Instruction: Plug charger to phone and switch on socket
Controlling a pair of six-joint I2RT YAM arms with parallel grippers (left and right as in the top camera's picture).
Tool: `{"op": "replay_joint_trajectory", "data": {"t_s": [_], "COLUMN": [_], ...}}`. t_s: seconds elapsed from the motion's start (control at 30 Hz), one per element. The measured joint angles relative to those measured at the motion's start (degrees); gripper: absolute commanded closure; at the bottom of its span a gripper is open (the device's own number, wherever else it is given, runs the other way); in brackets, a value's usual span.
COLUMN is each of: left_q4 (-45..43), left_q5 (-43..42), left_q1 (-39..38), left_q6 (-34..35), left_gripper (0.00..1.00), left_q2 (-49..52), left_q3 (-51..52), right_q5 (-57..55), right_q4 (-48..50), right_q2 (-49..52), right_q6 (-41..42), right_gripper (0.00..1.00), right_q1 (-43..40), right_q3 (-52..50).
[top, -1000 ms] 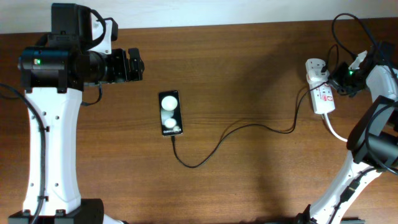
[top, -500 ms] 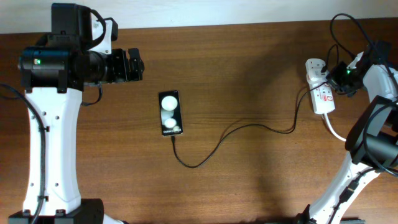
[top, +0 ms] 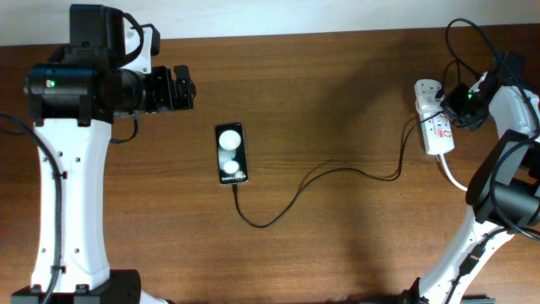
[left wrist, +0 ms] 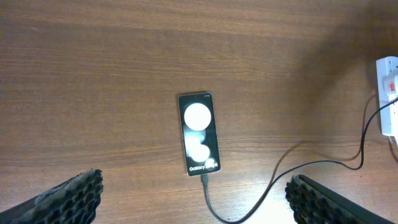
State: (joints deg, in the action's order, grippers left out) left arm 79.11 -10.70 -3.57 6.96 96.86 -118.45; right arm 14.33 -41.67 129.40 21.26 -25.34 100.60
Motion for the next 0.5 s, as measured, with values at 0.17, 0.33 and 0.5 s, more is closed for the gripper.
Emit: {"op": "replay_joint_trajectory", "data": {"t_s": [0.17, 0.33, 0.5], "left_q4": [0.0, 0.0, 0.0], "left_q5": [0.0, 0.0, 0.0], "left_q1": [0.0, 0.0, 0.0], "left_q6": [0.0, 0.0, 0.0], "left_gripper": [0.01, 0.01, 0.01], "left_q2": [0.0, 0.0, 0.0], "left_q3": [0.0, 0.0, 0.0], "right_q5": [-0.6, -1.0, -0.5], "right_q4": [-2.6, -2.6, -2.8], "right_q2": [-0.8, -0.8, -0.9], "right_q6": [0.4, 0.7, 0.8], "right_gripper": [0.96, 0.96, 0.96], "right_q1": [0.8, 0.9, 0.5], "right_q3": [-0.3, -0.3, -0.3]}}
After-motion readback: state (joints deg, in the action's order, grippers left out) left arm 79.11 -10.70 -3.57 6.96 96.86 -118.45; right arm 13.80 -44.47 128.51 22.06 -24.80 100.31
